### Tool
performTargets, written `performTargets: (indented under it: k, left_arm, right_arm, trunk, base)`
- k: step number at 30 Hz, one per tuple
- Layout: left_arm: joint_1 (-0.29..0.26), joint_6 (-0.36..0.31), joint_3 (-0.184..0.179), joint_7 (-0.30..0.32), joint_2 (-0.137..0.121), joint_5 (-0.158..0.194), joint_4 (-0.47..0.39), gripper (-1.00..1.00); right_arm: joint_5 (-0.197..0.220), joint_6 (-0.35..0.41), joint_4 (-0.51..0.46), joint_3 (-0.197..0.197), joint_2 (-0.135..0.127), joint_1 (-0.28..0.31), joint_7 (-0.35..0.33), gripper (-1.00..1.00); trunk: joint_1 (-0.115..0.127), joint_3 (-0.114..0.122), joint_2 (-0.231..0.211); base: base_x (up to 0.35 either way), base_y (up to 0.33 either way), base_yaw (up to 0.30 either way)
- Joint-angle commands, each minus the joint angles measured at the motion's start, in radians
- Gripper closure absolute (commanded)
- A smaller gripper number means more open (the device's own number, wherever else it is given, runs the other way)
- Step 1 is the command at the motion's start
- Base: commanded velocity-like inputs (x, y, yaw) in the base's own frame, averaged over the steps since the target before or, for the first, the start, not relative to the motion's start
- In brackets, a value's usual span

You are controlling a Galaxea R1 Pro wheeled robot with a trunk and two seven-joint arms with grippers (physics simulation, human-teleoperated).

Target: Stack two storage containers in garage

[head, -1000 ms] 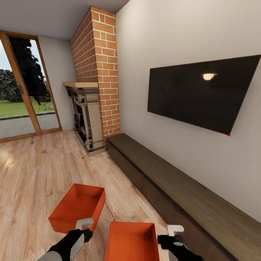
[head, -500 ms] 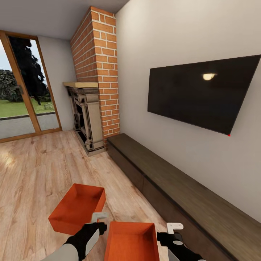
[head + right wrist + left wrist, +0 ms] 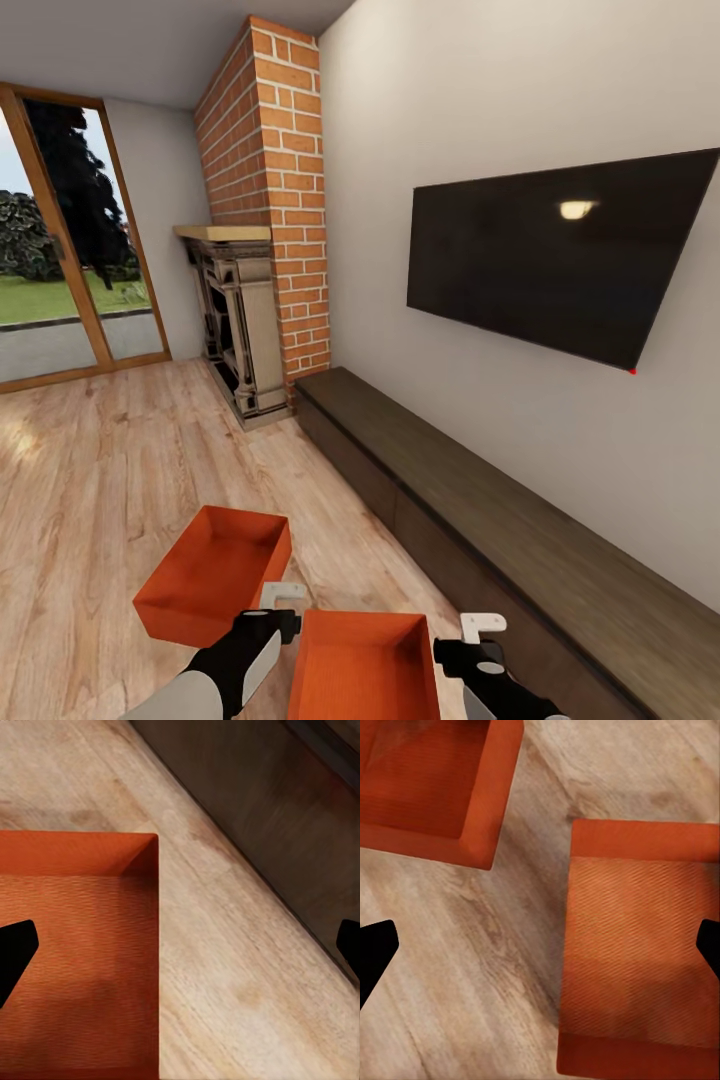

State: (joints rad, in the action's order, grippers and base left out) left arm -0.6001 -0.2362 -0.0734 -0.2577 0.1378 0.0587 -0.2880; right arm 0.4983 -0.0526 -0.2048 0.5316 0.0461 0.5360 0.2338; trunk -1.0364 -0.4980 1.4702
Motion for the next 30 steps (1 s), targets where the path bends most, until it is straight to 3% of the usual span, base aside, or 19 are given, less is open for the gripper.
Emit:
performTargets:
  k: [1,10,21,25,30]
  left_arm:
    - [0.0,-0.006,-0.008,-0.004,-0.001,0.007,-0.002,-1.0]
    - [-0.001,-0.006,-0.004,0.003,-0.008,0.01,0.001,-1.0]
    - [-0.001,-0.003,-0.002,0.005,-0.007,0.01,0.001,-1.0]
    - [-0.001,-0.003,-0.002,0.005,-0.007,0.01,0.001,-1.0]
    - [-0.001,-0.004,-0.002,0.005,-0.007,0.01,0.001,-1.0]
  right_arm:
    - [0.01,-0.004,0.0,0.008,0.0,0.001,0.007,-1.0]
    - [-0.039,-0.004,-0.002,0.008,0.0,0.001,0.017,-1.0]
    - [-0.046,-0.001,-0.002,0.009,0.0,0.001,0.014,-1.0]
    - [-0.041,0.05,-0.034,0.008,-0.004,0.001,0.019,-1.0]
    - [-0.04,0.066,-0.054,0.007,-0.001,0.001,0.092,-1.0]
  trunk:
    - [-0.004,-0.004,0.008]
    - [-0.038,-0.032,0.071]
    - [-0.081,-0.067,0.148]
    - [-0.096,-0.079,0.176]
    - [-0.115,-0.095,0.211]
  base:
    - [0.0,0.0,0.0]
    - [0.0,0.0,0.0]
    - [0.0,0.0,0.0]
    - [0.0,0.0,0.0]
    - [0.0,0.0,0.0]
